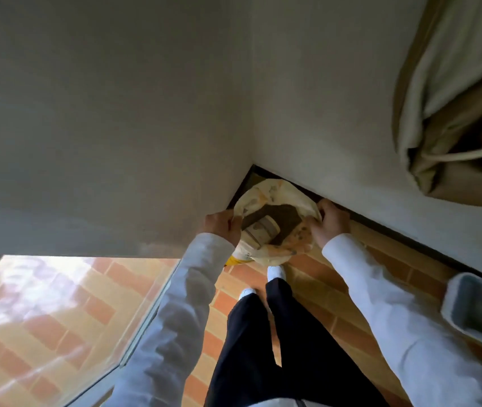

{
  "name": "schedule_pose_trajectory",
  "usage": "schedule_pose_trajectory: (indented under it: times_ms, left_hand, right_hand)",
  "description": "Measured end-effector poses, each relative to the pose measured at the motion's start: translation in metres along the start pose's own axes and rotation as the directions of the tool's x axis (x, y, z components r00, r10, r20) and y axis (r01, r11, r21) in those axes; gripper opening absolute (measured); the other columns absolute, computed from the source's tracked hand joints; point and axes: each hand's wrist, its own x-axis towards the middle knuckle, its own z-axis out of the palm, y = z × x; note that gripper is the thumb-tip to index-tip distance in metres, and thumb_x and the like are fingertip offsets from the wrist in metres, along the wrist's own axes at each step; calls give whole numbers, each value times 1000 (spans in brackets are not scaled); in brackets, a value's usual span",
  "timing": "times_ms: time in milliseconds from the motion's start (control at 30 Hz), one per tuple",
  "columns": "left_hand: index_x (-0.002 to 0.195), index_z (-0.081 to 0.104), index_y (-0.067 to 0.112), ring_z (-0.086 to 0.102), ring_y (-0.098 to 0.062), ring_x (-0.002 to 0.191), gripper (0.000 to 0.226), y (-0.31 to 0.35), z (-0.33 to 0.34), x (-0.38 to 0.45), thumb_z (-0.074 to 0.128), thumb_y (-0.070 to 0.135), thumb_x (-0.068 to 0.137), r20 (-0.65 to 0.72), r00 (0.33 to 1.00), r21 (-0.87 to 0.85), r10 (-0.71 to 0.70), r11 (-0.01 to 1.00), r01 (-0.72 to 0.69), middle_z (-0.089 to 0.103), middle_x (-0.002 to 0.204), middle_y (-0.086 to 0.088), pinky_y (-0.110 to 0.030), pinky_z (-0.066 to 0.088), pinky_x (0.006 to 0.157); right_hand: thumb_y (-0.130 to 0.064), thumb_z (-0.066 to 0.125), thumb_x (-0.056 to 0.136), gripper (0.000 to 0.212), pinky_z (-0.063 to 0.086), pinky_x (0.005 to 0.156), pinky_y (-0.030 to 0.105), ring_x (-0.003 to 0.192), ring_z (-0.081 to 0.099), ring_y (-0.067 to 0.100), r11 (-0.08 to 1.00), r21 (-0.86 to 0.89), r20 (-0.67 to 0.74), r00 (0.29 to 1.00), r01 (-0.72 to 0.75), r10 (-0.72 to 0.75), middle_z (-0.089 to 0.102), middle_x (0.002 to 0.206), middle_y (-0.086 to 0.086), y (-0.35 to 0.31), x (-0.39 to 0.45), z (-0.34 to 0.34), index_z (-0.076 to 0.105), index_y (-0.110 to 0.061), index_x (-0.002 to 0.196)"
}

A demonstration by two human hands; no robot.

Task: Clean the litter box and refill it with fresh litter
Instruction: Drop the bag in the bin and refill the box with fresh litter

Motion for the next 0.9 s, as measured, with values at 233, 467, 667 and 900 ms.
schedule_pose_trajectory:
  times_ms: [233,467,667,900]
  left_hand:
    - [98,65,10,57,-35,81,35,28,-21,-48,43,37,95,161,964,227,212,943,-245,65,92,-18,-31,43,69]
    - [104,64,17,59,-34,91,34,76,1,-75,42,40,93,372,835,317,406,790,-525,66,100,-14,-29,42,68]
    - [111,64,16,59,-35,101,37,143,50,-122,44,40,93,536,676,316,506,622,-716,66,109,-14,-33,49,83]
    - [115,62,17,58,-33,106,36,230,125,-198,43,38,94,655,503,238,563,478,-846,65,115,-12,-34,47,91]
  right_hand:
    - [-13,63,87,17,50,71,33,84,63,29,983,106,-157,974,-146,162,63,94,12,16,-88,-27,55,-11,102]
    - [-17,63,89,16,52,71,35,78,61,24,918,263,-311,874,-298,373,65,90,8,56,-181,-48,59,-10,103]
    - [-20,61,87,14,42,67,30,75,56,27,789,390,-379,698,-475,608,58,80,8,118,-249,-71,55,-9,94]
    - [-16,60,88,18,36,71,29,79,51,24,638,557,-396,506,-532,767,60,87,12,204,-315,-113,61,-3,100]
